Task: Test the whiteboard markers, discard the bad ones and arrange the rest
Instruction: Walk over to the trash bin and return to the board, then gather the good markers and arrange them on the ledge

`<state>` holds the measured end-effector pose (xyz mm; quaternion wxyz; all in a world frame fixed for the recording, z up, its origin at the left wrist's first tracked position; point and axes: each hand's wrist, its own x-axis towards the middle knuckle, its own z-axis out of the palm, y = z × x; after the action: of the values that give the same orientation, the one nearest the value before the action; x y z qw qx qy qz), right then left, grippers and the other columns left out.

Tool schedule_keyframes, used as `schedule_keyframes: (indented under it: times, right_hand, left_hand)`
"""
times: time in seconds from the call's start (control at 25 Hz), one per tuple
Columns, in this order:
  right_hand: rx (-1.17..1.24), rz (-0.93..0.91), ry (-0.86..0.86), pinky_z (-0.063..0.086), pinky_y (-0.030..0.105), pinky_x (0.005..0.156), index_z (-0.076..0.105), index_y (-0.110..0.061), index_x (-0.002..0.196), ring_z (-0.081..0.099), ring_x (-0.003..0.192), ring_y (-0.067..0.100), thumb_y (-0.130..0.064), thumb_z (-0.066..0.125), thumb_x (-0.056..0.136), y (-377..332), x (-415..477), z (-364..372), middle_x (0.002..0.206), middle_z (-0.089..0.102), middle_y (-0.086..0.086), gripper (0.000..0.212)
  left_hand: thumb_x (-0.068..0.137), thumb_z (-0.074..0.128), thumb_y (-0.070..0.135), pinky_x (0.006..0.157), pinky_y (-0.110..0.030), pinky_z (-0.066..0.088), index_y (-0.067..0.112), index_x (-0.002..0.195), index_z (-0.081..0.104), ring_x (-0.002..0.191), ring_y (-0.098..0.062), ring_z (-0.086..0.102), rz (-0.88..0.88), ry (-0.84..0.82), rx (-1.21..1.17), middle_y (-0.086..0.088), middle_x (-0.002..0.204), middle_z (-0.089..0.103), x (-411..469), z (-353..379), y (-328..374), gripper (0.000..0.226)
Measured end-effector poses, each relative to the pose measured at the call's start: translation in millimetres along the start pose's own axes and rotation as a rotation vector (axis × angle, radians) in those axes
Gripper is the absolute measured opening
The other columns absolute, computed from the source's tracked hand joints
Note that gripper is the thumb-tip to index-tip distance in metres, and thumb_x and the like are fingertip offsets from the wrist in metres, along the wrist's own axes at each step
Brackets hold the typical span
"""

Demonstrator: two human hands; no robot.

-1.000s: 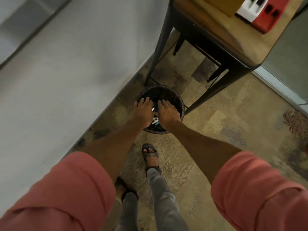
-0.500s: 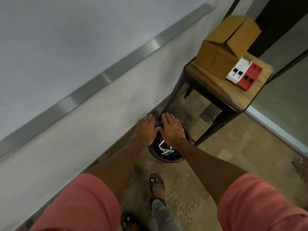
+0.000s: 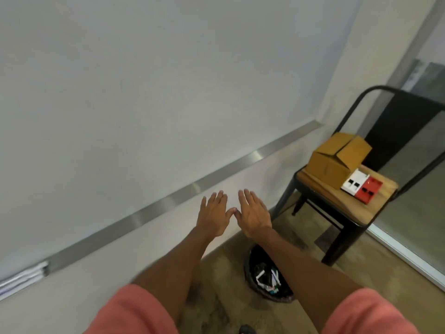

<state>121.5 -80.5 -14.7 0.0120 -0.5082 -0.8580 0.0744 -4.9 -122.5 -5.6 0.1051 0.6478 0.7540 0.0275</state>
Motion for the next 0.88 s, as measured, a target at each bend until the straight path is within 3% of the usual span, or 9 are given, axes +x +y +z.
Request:
schedule_keyframes:
  times: [0.16,0.32,0.36,0.44,0.52,0.88]
  right_hand:
    - [-0.006,-0.071,0.029,0.002,0.037,0.117,0.0,-0.017,0.151,-0.002,0.147,0.023,-0.051,0.018,0.099,-55,-4,-23,0.159,-0.002,0.005,0.064]
    - [0.015,-0.203,0.091,0.01,0.037,0.119,0.007,-0.013,0.15,0.006,0.146,0.024,-0.048,0.015,0.099,-110,-11,-36,0.159,0.008,0.008,0.062]
    - [0.017,-0.239,0.109,0.012,0.036,0.119,0.008,-0.012,0.15,0.008,0.146,0.024,-0.052,0.003,0.096,-125,-13,-38,0.158,0.01,0.008,0.068]
    - [0.052,-0.297,0.122,0.012,0.034,0.118,0.009,-0.012,0.15,0.009,0.146,0.023,-0.064,-0.026,0.076,-154,-15,-38,0.158,0.012,0.008,0.098]
    - [0.095,-0.334,0.116,0.011,0.034,0.118,0.009,-0.013,0.15,0.008,0.146,0.023,-0.069,-0.039,0.061,-182,-13,-34,0.158,0.012,0.008,0.116]
    - [0.13,-0.596,0.035,0.011,0.034,0.118,0.007,-0.014,0.151,0.005,0.147,0.022,-0.071,-0.042,0.053,-291,-5,-16,0.159,0.007,0.006,0.123]
  left_hand:
    - [0.098,0.02,0.051,0.119,-0.044,0.003,0.017,0.149,0.013,0.146,-0.022,0.004,-0.083,0.06,-0.02,-0.003,0.159,0.008,-35,-34,-38,0.063]
    - [0.098,0.019,0.051,0.119,-0.044,0.001,0.015,0.15,0.012,0.146,-0.021,0.003,-0.163,0.112,-0.008,-0.003,0.159,0.007,-74,-57,-83,0.063]
    - [0.099,0.018,0.051,0.119,-0.044,0.0,0.015,0.15,0.012,0.146,-0.021,0.002,-0.183,0.128,-0.006,-0.003,0.159,0.006,-85,-62,-97,0.063]
    - [0.099,0.018,0.05,0.119,-0.044,0.0,0.014,0.15,0.011,0.146,-0.021,0.001,-0.222,0.147,0.002,-0.003,0.159,0.005,-105,-71,-120,0.063]
    - [0.099,0.017,0.05,0.119,-0.043,-0.001,0.014,0.15,0.01,0.146,-0.021,-0.001,-0.278,0.158,0.011,-0.003,0.159,0.004,-123,-78,-144,0.063]
    - [0.097,0.014,0.054,0.118,-0.043,-0.004,0.015,0.15,0.007,0.146,-0.02,-0.002,-0.584,0.174,-0.033,-0.003,0.159,0.001,-183,-83,-231,0.066]
